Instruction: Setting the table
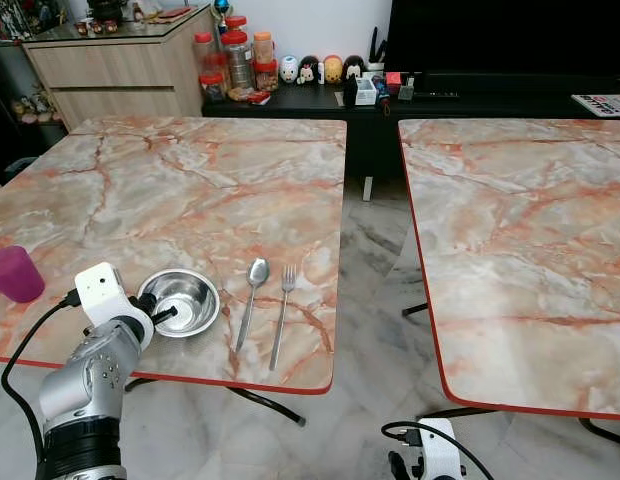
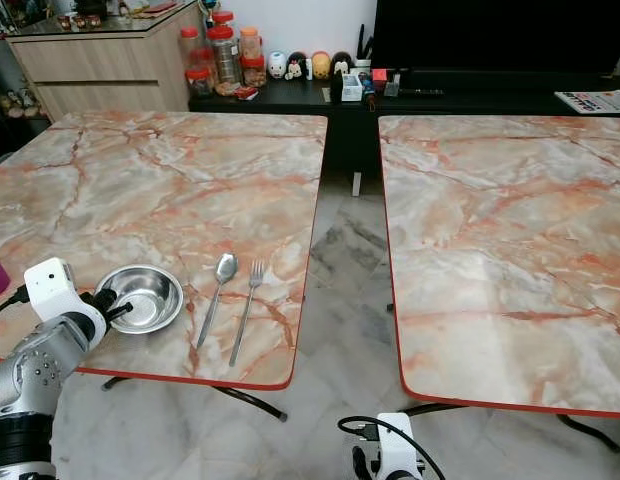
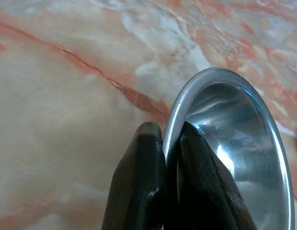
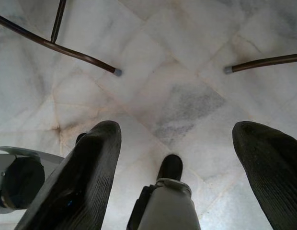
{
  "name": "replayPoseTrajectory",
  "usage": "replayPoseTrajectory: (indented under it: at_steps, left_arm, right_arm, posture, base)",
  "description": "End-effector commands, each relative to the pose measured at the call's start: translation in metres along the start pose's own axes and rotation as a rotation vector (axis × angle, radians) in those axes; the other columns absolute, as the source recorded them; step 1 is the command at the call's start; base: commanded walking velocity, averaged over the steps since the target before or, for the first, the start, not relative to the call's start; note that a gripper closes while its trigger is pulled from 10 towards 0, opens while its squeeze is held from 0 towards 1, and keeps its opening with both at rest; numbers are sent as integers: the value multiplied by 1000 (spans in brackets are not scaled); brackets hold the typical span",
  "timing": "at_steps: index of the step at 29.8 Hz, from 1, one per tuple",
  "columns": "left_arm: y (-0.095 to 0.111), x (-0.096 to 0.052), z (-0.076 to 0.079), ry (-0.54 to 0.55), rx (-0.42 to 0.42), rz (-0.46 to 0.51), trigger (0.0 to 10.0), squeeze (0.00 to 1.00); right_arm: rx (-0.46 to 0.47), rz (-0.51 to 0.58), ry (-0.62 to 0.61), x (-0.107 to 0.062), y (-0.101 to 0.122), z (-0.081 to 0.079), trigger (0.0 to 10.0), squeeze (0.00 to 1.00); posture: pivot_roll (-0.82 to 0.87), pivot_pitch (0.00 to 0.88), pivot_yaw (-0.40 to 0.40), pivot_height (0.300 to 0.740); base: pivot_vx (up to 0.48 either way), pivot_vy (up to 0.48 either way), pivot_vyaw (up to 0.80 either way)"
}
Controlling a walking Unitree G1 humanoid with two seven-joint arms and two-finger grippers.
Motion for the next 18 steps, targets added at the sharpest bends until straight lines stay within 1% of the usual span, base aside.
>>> replayPoseTrajectory:
  at_steps: [1,2,3,4,5,6,7,8,9,11,12,13,15,16,18]
  left_arm:
    - [19,-3,-2,12,-46,96,0,0]
    - [22,-3,-2,10,-57,113,0,0]
    - [29,-4,-2,3,-87,166,0,0]
    - [32,-5,-2,2,-97,186,0,0]
    - [39,-7,-1,-10,-120,227,0,0]
    - [53,-10,2,-38,-157,307,3451,0]
    - [60,-12,4,-48,-179,349,9804,0]
    - [60,-12,4,-48,-179,349,9804,0]
    - [64,-13,4,-48,-192,366,9804,0]
    - [70,-14,4,-44,-186,397,10000,0]
    - [75,-15,5,-43,-208,430,10000,0]
    - [76,-15,5,-43,-216,436,10000,0]
    - [82,-17,6,-44,-235,479,10000,0]
    - [88,-19,7,-46,-255,524,10000,0]
    - [91,-21,8,-37,-252,558,10000,0]
  right_arm:
    - [-9,0,2,0,2,0,10000,0]
    - [-9,0,2,0,2,1,10000,0]
    - [-13,-1,2,0,2,1,10000,0]
    - [-15,-1,2,0,1,2,10000,0]
    - [-16,-1,2,0,1,2,10000,0]
    - [-17,-2,1,0,1,3,10000,0]
    - [-18,-2,1,0,2,3,10000,0]
    - [-18,-2,1,0,2,3,10000,0]
    - [-18,-2,1,0,2,3,10000,0]
    - [-19,-1,1,0,2,3,10000,0]
    - [-18,3,0,0,4,3,10000,0]
    - [-17,4,0,0,5,3,10000,0]
    - [-13,8,-3,1,6,3,10000,0]
    - [-10,11,-4,1,7,3,10000,0]
    - [-8,12,-6,1,8,3,10000,0]
  posture:
    - [154,0,23,740]
    - [154,0,23,740]
    - [152,0,20,740]
    - [151,0,19,740]
    - [150,0,18,740]
    - [150,0,16,740]
    - [150,0,16,740]
    - [150,0,16,740]
    - [150,0,16,740]
    - [150,0,16,740]
    - [146,0,12,740]
    - [146,0,12,740]
    - [142,0,10,740]
    - [142,0,9,740]
    - [142,0,8,740]
  base:
    - [0,0,0]
    - [0,0,0]
    - [0,0,0]
    - [0,0,0]
    - [0,0,0]
    - [0,0,0]
    - [0,0,0]
    - [0,0,0]
    - [0,0,0]
    - [0,0,0]
    - [0,0,0]
    - [0,0,0]
    - [0,0,0]
    - [0,0,0]
    - [0,0,0]
Point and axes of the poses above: a point about 5 cm out from each wrist's last joint towards the gripper, its own x axis pointing out of the wrist towards the gripper, its own y axis along the axis of the wrist's last joint, z = x × y, the point moved 3 cm from there along x, pointing out of the wrist towards the gripper, and after that the axes turned 11 degrees about x, right-handed, at the moved point
